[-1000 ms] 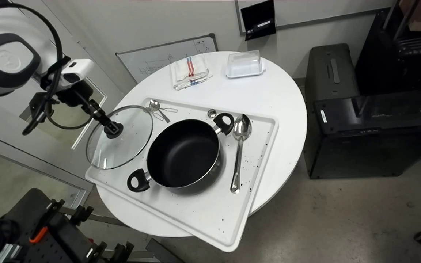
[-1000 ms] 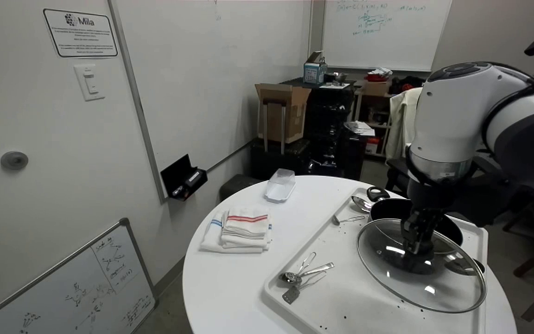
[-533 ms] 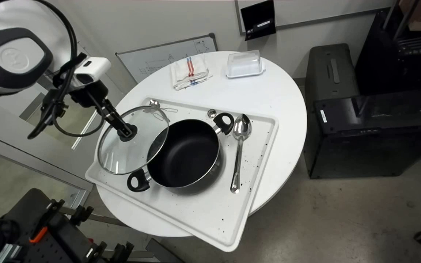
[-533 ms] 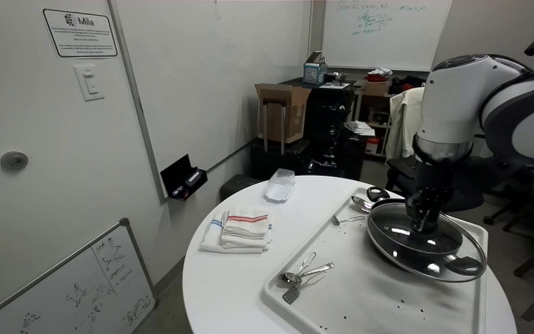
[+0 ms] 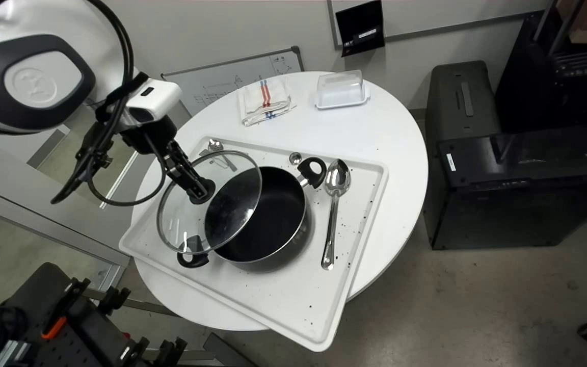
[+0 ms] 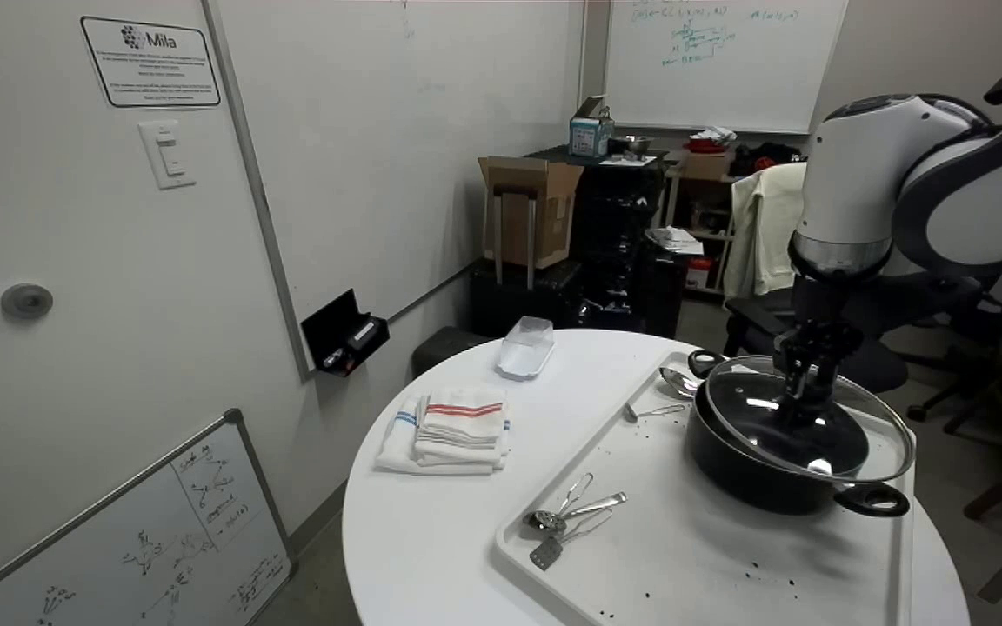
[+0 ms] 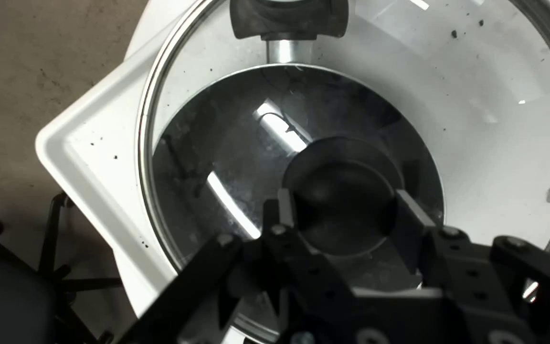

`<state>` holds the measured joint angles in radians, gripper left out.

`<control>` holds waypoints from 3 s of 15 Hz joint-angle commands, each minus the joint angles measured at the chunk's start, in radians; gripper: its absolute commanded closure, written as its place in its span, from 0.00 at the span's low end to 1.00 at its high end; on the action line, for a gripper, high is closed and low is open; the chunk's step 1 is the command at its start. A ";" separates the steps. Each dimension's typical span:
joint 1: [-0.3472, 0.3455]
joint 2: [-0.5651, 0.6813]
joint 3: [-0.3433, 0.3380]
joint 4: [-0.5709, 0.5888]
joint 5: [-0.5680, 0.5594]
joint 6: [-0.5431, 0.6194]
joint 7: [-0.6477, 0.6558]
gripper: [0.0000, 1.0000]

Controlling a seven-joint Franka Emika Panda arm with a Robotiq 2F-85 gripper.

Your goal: Put the lid on the pot

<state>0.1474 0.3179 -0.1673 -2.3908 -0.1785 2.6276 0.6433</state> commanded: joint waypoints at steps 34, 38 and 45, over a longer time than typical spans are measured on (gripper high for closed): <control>-0.054 0.212 -0.056 0.203 0.086 -0.029 0.043 0.75; -0.051 0.216 -0.056 0.201 0.086 -0.025 0.043 0.75; -0.044 0.226 -0.056 0.204 0.084 -0.012 0.045 0.75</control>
<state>0.0933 0.5521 -0.2180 -2.1871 -0.1151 2.6082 0.6895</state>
